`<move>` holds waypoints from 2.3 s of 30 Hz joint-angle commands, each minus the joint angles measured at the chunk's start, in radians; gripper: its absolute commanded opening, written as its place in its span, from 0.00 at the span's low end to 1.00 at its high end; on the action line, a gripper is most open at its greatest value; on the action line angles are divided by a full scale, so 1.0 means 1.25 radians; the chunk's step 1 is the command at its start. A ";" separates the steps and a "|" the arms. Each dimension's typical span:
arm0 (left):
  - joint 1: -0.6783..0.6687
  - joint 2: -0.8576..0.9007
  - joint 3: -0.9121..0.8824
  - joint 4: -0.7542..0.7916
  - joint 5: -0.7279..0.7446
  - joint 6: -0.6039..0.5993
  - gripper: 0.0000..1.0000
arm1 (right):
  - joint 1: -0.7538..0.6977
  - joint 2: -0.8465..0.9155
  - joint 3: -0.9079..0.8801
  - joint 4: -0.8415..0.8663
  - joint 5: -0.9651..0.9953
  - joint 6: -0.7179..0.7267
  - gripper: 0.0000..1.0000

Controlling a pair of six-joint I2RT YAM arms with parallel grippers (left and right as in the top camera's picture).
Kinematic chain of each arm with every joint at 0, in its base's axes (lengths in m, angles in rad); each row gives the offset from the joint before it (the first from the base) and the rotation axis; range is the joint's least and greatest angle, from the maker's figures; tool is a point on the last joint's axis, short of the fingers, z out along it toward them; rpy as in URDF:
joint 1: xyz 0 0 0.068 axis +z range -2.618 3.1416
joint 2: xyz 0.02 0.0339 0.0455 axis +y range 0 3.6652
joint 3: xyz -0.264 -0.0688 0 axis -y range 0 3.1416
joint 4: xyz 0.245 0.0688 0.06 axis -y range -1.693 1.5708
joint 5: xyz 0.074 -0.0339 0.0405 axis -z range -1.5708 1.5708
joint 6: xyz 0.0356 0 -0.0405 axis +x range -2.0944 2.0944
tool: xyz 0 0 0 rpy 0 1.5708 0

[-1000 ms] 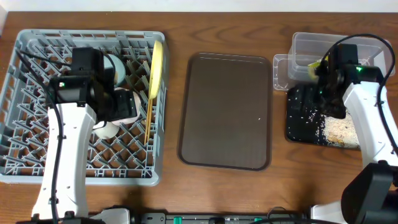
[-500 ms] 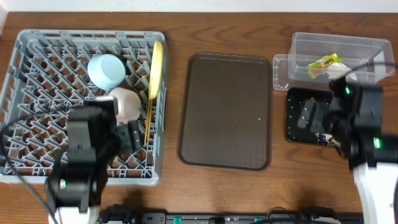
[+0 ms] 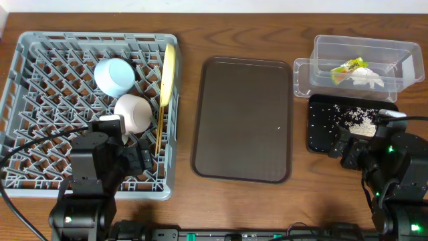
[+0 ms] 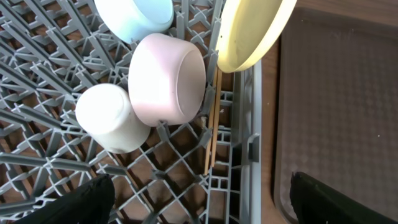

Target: Sort waste into correct bins and load items into the dishwasher

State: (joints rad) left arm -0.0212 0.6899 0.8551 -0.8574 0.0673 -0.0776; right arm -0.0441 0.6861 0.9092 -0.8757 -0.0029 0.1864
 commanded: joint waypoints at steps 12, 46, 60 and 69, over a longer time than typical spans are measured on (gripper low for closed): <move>-0.002 0.002 -0.005 -0.001 -0.013 0.004 0.92 | 0.004 0.001 -0.006 -0.135 0.059 -0.043 0.99; -0.002 0.002 -0.005 -0.001 -0.013 0.004 0.93 | 0.083 -0.527 -0.595 0.728 0.064 -0.174 0.99; -0.002 0.002 -0.005 -0.001 -0.013 0.004 0.93 | 0.083 -0.545 -0.723 0.663 0.058 -0.174 0.99; -0.002 0.002 -0.005 -0.001 -0.013 0.004 0.93 | 0.083 -0.545 -0.723 0.644 0.050 -0.174 0.99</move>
State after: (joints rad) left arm -0.0216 0.6918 0.8513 -0.8597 0.0673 -0.0776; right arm 0.0555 0.0120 0.0067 -0.0654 0.0669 -0.0170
